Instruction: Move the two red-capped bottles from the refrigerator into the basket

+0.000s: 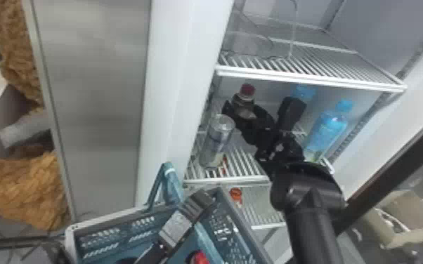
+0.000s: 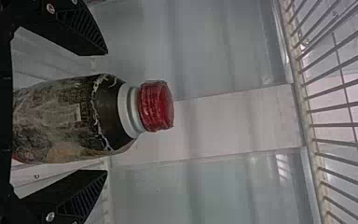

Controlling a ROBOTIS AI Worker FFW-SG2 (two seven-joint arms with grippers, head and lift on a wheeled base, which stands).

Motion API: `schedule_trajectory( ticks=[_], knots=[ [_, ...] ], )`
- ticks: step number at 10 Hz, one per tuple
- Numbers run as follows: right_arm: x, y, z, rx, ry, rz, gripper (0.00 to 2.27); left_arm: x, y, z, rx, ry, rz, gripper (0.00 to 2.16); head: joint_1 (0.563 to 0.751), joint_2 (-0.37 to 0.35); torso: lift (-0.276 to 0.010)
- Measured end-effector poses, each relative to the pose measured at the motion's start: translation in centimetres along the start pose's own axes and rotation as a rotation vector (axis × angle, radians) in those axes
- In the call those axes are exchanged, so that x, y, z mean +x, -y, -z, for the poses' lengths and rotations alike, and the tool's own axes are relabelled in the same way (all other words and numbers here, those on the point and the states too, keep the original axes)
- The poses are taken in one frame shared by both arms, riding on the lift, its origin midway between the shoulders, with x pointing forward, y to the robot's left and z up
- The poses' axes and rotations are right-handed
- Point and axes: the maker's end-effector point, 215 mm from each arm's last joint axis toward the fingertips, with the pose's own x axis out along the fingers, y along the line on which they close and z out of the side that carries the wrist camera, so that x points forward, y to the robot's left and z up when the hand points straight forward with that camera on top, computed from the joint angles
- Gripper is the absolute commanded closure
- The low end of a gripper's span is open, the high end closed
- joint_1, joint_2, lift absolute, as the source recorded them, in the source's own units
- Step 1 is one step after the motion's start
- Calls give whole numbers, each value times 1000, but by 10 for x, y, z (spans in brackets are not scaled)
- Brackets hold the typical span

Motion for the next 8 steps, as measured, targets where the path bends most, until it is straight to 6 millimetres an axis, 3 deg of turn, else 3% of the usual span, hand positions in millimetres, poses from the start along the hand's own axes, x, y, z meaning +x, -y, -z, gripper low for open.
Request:
schedule_trajectory(
  ticks=[3, 5, 8],
  knots=[
    [4, 4, 2, -9, -9, 14, 288, -1, -1, -1, 0, 2, -2, 1204, 660, -350, 0],
    [12, 7, 4, 1, -21, 14, 1046, -1, -1, -1, -1, 2, -2, 1204, 657, -350, 0],
    [18, -2, 8, 6, -23, -7, 1274, -1, -1, -2, -1, 7, -1, 1204, 659, -350, 0]
  ],
)
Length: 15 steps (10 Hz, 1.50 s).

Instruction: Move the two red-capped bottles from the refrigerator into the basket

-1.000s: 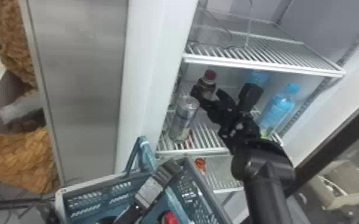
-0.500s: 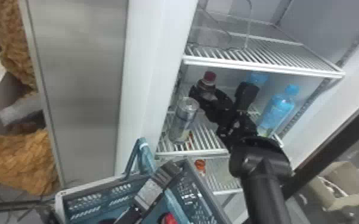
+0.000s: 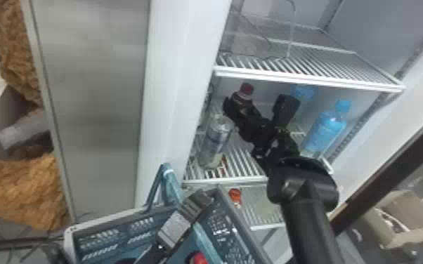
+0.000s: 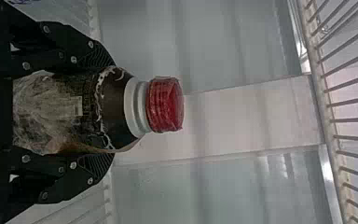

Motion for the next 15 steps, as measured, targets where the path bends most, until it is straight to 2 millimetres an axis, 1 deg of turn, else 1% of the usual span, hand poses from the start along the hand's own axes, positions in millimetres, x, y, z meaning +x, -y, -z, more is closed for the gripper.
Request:
schedule_trajectory(
  ticks=[1, 2, 3, 5, 6, 8, 10, 11, 13, 15],
  knots=[
    [-4, -2, -7, -10, 22, -2, 1274, 0, 0, 0, 0, 0, 0, 1204, 656, -350, 0],
    [-13, 0, -15, -14, 45, 1, 1274, 0, 0, 0, 0, 0, 0, 1204, 652, -350, 0],
    [-26, 6, -20, -7, 56, 10, 1274, 0, 0, -1, 1, 1, 0, 1204, 653, -350, 0],
    [-60, 23, -29, -17, 56, 43, 1274, 0, 0, -1, 1, 3, 0, 1204, 656, -350, 0],
    [-74, 26, -32, -22, 55, 48, 1274, 0, 0, -1, 0, 3, 0, 1204, 658, -350, 0],
    [-92, 18, -36, -23, 59, 32, 1274, 0, 0, 0, 0, 2, 0, 1204, 665, -350, 0],
    [-109, 4, -41, -21, 67, 2, 1274, 0, 0, 1, -2, 0, -1, 1204, 669, -350, 0],
    [-120, -2, -45, -24, 70, -9, 1274, -1, 0, 1, -3, -1, -1, 1204, 672, -350, 0],
    [-151, -10, -47, -35, 55, -18, 1274, -1, -1, 2, -5, -2, -2, 1204, 686, -350, 0],
    [-179, -13, -48, -43, 36, -17, 1274, -1, -1, 3, -7, -3, -4, 1204, 695, -350, 0]
  ],
)
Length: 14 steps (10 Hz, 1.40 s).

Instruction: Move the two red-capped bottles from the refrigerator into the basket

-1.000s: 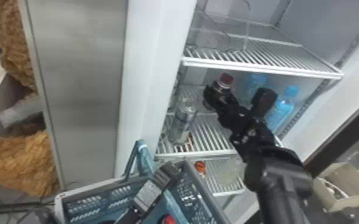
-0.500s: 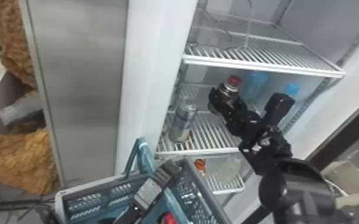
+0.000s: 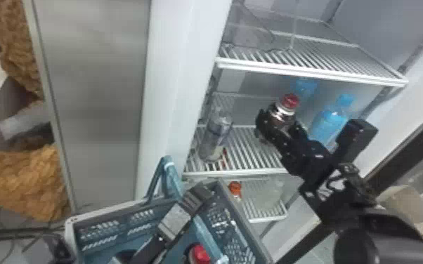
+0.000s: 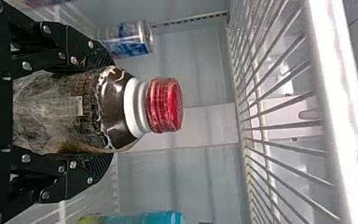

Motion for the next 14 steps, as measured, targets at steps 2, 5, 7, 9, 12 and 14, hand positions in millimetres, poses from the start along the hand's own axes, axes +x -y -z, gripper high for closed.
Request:
schedule_trajectory(
  ticks=[2, 5, 7, 9, 12, 14],
  knots=[
    [-23, -7, -1, -5, -21, -8, 1274, -1, -3, 2, -5, -2, -5, 1204, 695, -350, 0],
    [-58, -21, -6, -18, -49, -31, 1274, -2, -6, 4, -13, -4, -11, 1204, 695, -350, 0],
    [-83, -48, -5, -6, -93, -75, 1274, -4, -8, 5, -22, 0, -18, 1204, 695, -350, 0],
    [-105, -72, 1, 13, -151, -114, 1274, -8, -12, 4, -32, 10, -29, 1204, 695, -350, 0],
    [-123, -98, 15, 41, -220, -179, 1274, -9, -12, 3, -35, 18, -30, 1204, 695, -350, 0],
    [-131, -118, 26, 67, -264, -239, 1274, -9, -12, 3, -35, 19, -29, 1204, 695, -350, 0]
  ],
)
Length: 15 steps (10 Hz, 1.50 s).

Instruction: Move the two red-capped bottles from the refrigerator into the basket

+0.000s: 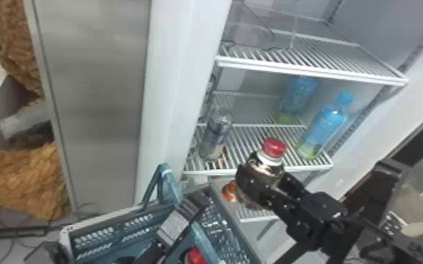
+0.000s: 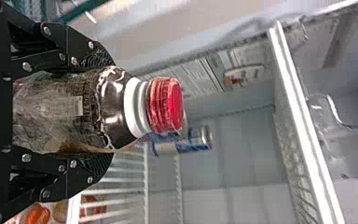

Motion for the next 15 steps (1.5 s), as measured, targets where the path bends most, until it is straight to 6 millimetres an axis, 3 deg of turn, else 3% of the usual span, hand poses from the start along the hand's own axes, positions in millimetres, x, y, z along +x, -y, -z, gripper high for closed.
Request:
schedule_trajectory(
  ticks=[4, 5, 6, 7, 9, 12, 15],
  knots=[
    [9, -39, 22, 51, -52, -106, 1243, 1, 1, 1, 0, -2, 2, 1204, 695, -350, 0],
    [15, -46, 30, 69, -65, -134, 868, 2, 1, 1, 0, -2, 4, 1204, 695, -350, 0],
    [22, -53, 38, 92, -76, -162, 309, 2, 1, 2, -1, -4, 5, 1204, 695, -350, 0],
    [28, -59, 44, 108, -84, -188, 28, 3, 1, 2, -2, -3, 6, 1204, 695, -350, 0],
    [33, -61, 44, 113, -73, -198, 190, 3, 2, 1, -3, -1, 7, 1204, 695, -350, 0],
    [22, -47, 31, 83, -21, -163, 229, 3, 2, 2, -2, -3, 8, 1204, 695, -350, 0],
    [-8, -6, 25, 70, 118, -75, 231, 3, 2, 0, 0, 0, 9, 1204, 695, -350, 0]
  ],
)
